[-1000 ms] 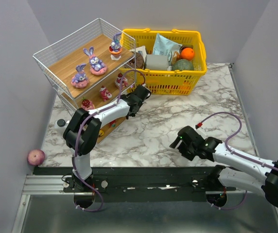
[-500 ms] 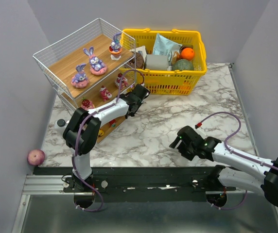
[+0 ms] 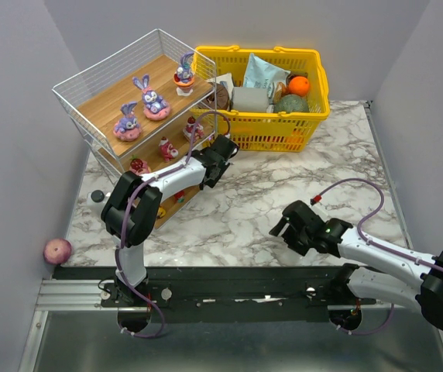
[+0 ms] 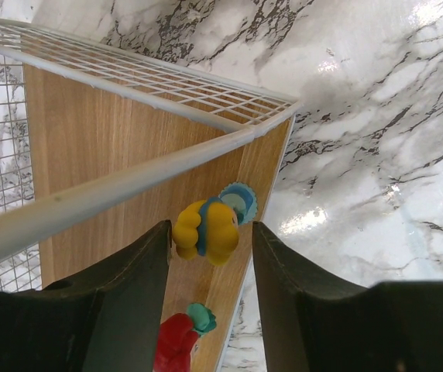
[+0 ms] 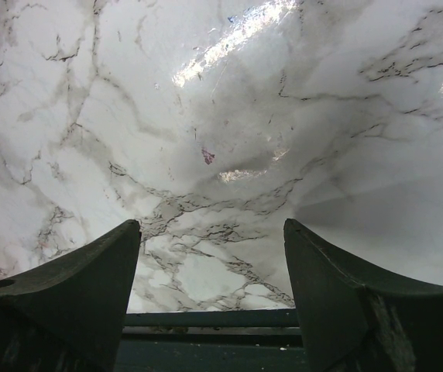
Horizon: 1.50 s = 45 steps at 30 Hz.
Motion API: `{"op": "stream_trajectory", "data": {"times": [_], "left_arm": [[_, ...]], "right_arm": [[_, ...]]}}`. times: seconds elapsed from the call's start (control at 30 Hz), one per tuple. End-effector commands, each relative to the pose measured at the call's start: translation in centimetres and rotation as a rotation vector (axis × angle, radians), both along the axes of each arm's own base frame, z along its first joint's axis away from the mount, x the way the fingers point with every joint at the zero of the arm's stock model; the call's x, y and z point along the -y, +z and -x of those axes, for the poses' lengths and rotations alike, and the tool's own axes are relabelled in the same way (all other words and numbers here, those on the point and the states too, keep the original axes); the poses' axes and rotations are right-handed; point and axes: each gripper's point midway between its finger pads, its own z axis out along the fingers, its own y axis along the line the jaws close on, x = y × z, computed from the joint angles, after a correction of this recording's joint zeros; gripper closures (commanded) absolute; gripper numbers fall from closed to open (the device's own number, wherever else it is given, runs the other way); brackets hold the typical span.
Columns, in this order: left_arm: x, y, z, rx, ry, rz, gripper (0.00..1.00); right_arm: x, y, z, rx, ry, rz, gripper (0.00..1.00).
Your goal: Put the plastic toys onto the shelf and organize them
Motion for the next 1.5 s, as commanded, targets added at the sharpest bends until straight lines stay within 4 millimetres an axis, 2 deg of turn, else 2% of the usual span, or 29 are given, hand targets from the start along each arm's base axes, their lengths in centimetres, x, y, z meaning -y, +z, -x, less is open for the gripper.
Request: {"op": "stream_trajectory", "data": {"times": [0.0,0.27,0.47,0.7,0.9,0.93,0.97,1.0,1.03,1.07,1.1,1.13,1.2,1.23,1.3,1.33,1.37,1.43,1.47], "left_arm": [[-0.5,0.3,-0.8,0.018,0.032,-0.002,0.43],[-0.5,1.5,-0.9,0.045,0.045,0.010,0.39],[0.0,3.7,0.0,0.098,0.037,0.037,0.38],[0.9,4.7,3.2,0.129,0.023,0.042,0.36],[3.5,6.3,7.5,0.154,-0.037,0.068,0.30],[3.6,7.4,8.3,0.166,-0.047,0.087,0.29],[4.7,8.0,9.7,0.172,-0.068,0.117,0.27],[4.9,8.4,10.6,0.175,-0.076,0.134,0.21],[4.8,10.0,11.4,0.203,-0.075,0.182,0.19],[5.1,10.6,12.3,0.211,-0.069,0.227,0.16],[4.7,10.6,13.0,0.207,-0.068,0.246,0.11],[4.2,12.3,13.6,0.238,-0.057,0.310,0.08],[3.9,13.0,15.2,0.244,-0.057,0.376,0.01],[3.3,15.0,15.9,0.279,-0.059,0.445,0.01],[2.9,15.9,17.4,0.286,-0.078,0.512,0.01],[2.5,17.4,18.6,0.300,-0.102,0.578,0.01],[2.2,18.0,19.2,0.302,-0.106,0.610,0.01],[1.4,19.2,20.6,0.294,-0.124,0.688,0.01],[1.1,19.7,21.1,0.290,-0.132,0.711,0.01]], "right_arm": [[-0.3,0.4,-0.4,0.008,-0.007,-0.013,0.19],[-0.3,0.3,-0.2,0.003,-0.001,-0.013,0.19],[-0.3,0.3,-0.3,0.007,0.002,-0.013,0.18],[-0.3,0.2,-0.1,0.012,0.012,-0.022,0.17],[-0.7,1.0,-0.5,0.047,0.037,-0.038,0.15],[-0.8,1.5,-0.8,0.075,0.061,-0.038,0.14],[-0.9,1.9,-1.1,0.096,0.079,-0.034,0.14],[-1.3,3.0,-1.6,0.130,0.101,-0.040,0.14],[-1.4,3.7,-1.9,0.168,0.143,-0.027,0.12],[-1.4,4.4,-2.2,0.196,0.154,-0.019,0.09],[-1.6,5.6,-2.8,0.233,0.167,-0.018,0.02],[-1.5,6.3,-3.1,0.264,0.196,0.004,0.00],[-1.4,8.3,-3.7,0.326,0.216,0.014,0.00],[-1.2,9.9,-4.0,0.348,0.214,0.027,0.00],[-0.6,12.2,-4.6,0.407,0.208,0.052,0.00],[-0.4,14.0,-4.8,0.427,0.208,0.061,0.00],[0.1,15.3,-5.1,0.456,0.194,0.082,0.00],[0.7,16.9,-5.0,0.475,0.200,0.105,0.00],[0.8,19.1,-5.3,0.517,0.198,0.099,0.00]]}}
